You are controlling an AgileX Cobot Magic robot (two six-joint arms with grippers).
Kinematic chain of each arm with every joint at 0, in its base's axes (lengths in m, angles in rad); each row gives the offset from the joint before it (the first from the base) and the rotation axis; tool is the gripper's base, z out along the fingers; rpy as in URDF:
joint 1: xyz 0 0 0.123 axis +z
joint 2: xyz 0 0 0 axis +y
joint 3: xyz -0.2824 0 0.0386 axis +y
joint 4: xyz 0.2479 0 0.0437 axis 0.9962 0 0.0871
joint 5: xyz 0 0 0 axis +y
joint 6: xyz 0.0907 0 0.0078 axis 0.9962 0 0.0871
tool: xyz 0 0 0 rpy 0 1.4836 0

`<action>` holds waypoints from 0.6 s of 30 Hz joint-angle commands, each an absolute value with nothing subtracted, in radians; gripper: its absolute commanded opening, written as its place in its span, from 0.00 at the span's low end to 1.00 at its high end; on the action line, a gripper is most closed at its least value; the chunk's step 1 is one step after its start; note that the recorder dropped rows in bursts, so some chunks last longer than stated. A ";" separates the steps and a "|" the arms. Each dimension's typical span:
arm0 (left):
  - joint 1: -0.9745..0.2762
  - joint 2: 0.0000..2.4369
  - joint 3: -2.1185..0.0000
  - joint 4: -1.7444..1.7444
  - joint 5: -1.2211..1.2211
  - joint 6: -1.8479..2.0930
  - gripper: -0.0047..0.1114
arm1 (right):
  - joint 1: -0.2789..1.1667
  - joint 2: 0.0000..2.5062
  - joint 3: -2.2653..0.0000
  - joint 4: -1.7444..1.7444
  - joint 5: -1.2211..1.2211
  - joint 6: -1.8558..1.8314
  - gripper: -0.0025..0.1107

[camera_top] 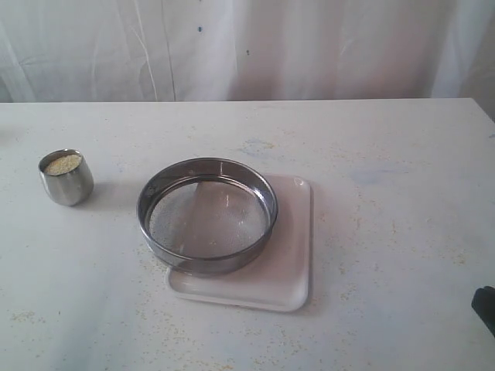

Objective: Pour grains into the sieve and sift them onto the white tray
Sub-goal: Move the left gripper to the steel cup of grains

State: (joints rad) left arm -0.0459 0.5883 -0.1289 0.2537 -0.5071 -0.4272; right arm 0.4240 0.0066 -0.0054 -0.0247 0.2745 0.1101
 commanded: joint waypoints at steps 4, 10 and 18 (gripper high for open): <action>-0.043 0.775 -0.084 0.151 -0.679 -0.398 0.55 | 0.419 0.000 0.000 -0.027 0.260 0.109 0.02; -0.043 1.162 -0.090 0.091 -0.980 -0.321 0.55 | 0.419 0.000 0.000 -0.027 0.262 0.109 0.02; -0.043 1.476 -0.272 0.093 -1.064 -0.290 0.58 | 0.419 0.000 0.000 -0.027 0.260 0.109 0.02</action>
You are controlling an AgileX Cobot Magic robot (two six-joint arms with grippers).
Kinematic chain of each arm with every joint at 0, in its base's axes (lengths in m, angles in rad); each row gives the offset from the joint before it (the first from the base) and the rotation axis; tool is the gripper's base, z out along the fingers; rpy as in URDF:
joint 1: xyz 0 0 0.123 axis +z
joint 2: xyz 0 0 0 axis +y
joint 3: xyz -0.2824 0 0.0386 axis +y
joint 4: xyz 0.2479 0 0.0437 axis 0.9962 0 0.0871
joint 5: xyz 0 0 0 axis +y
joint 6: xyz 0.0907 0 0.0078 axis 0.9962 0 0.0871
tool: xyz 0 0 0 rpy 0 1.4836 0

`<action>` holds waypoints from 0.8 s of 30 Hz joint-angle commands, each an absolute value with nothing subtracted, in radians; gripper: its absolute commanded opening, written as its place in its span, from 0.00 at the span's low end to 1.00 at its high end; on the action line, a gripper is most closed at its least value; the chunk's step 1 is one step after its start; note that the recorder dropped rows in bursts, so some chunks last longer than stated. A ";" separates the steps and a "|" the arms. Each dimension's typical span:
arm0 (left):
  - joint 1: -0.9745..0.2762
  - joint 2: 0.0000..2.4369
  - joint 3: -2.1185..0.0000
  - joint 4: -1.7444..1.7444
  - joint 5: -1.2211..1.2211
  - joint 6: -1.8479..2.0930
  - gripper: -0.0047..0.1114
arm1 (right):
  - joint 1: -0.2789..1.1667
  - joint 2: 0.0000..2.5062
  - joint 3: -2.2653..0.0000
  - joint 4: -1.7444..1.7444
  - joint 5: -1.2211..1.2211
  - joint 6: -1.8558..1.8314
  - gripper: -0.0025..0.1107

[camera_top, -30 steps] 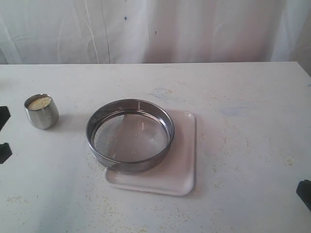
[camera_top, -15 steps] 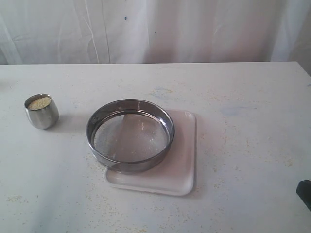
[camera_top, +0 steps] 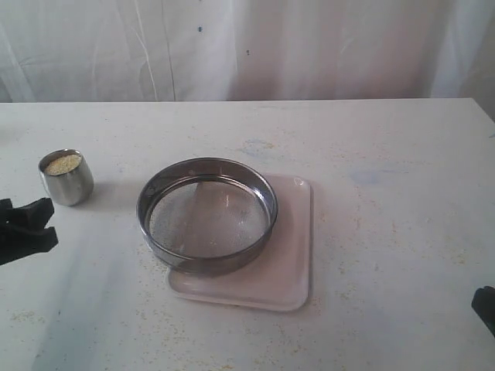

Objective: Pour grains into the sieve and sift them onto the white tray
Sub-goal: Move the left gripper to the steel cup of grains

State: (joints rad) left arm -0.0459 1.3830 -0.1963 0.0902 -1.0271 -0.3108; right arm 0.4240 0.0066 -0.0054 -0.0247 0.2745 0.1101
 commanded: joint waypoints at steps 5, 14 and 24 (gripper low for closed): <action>-0.043 1.548 -0.295 0.137 -1.074 -0.252 0.55 | 0.419 0.000 0.000 -0.027 0.260 0.109 0.02; -0.043 1.652 -0.339 0.103 -1.113 -0.228 0.76 | 0.419 0.000 0.000 -0.027 0.262 0.109 0.02; -0.043 1.819 -0.420 0.007 -1.221 -0.202 0.77 | 0.419 0.000 0.000 -0.027 0.260 0.109 0.02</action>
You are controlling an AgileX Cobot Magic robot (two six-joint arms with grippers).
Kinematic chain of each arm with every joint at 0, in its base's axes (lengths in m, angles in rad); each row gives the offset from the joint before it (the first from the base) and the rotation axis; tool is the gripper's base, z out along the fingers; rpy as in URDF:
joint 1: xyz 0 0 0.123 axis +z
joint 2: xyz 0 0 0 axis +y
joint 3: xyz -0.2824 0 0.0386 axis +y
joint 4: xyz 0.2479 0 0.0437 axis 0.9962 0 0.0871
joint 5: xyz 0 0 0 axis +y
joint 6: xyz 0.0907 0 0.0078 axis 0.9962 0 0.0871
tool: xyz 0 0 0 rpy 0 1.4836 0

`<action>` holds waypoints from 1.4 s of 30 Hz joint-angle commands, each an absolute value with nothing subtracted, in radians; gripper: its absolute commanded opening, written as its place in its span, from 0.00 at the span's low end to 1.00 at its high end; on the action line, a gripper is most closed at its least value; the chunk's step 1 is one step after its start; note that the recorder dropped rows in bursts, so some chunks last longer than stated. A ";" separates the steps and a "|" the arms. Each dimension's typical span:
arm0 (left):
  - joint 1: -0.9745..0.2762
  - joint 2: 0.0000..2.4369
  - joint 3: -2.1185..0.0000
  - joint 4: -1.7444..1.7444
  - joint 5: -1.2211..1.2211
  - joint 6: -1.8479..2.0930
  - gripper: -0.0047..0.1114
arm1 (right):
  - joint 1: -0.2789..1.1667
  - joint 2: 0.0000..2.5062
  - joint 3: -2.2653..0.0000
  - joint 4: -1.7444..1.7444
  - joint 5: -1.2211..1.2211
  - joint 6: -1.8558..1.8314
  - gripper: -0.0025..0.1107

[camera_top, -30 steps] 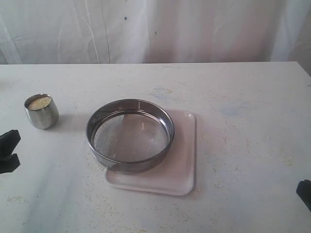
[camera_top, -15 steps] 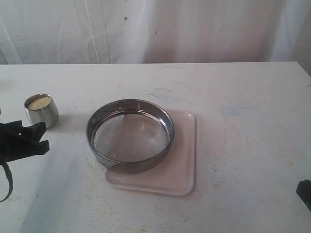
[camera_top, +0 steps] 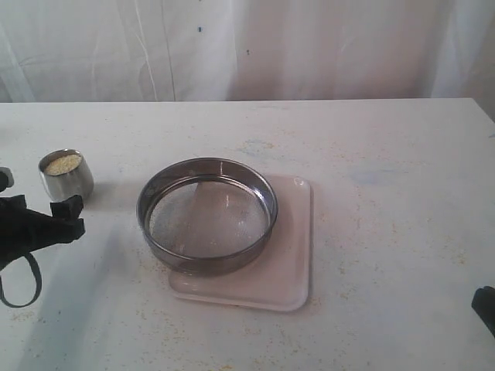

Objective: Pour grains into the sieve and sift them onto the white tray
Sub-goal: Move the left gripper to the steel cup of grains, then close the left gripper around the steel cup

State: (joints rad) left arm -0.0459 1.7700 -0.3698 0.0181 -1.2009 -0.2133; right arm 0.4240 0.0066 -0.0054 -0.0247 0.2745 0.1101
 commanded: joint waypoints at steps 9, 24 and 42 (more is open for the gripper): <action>-0.043 1.915 -0.566 0.008 -1.221 -0.177 0.77 | 0.419 0.000 0.000 -0.027 0.260 0.109 0.02; -0.028 2.000 -0.658 -0.028 -1.183 -0.177 0.77 | 0.419 0.000 0.000 -0.027 0.262 0.109 0.02; -0.020 2.006 -0.738 -0.026 -1.121 -0.180 0.77 | 0.419 0.000 0.000 -0.027 0.262 0.109 0.02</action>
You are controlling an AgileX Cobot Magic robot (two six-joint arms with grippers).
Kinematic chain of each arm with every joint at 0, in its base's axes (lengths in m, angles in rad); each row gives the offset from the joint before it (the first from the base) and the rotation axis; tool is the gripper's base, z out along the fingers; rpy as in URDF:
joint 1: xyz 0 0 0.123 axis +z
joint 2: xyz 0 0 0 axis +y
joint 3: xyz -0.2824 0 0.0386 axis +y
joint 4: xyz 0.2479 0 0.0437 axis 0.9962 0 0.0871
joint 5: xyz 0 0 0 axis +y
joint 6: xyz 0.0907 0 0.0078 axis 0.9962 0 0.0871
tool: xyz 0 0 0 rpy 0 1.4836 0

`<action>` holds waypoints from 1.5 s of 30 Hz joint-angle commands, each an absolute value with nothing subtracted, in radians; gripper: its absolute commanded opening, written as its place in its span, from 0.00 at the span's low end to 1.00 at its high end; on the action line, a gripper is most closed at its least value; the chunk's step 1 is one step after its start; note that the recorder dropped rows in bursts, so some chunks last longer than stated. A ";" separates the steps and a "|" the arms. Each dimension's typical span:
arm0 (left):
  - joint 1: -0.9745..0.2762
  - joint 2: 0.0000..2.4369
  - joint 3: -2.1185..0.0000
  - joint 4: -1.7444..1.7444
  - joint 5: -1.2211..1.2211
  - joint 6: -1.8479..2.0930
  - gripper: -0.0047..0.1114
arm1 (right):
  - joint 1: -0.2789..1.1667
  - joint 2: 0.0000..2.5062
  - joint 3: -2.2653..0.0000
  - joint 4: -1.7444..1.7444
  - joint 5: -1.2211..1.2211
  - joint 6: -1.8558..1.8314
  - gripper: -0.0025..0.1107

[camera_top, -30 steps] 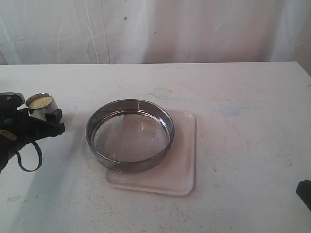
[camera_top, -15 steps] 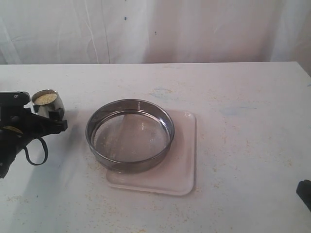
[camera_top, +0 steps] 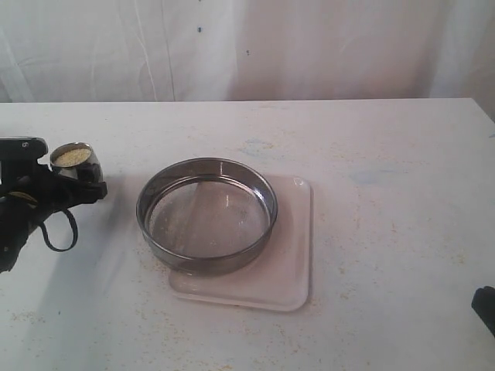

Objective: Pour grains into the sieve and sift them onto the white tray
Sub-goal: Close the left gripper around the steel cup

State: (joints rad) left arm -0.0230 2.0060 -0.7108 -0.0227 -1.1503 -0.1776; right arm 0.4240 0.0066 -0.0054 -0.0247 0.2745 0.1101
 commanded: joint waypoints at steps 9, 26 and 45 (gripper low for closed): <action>-0.020 2.073 -0.770 -0.026 -1.137 -0.182 0.77 | 0.419 0.000 0.000 -0.027 0.260 0.109 0.02; -0.016 2.084 -0.835 -0.026 -1.136 -0.182 0.77 | 0.419 0.000 0.000 -0.027 0.262 0.109 0.02; -0.001 2.084 -0.846 -0.015 -1.105 -0.182 0.77 | 0.419 0.000 0.000 -0.027 0.260 0.109 0.02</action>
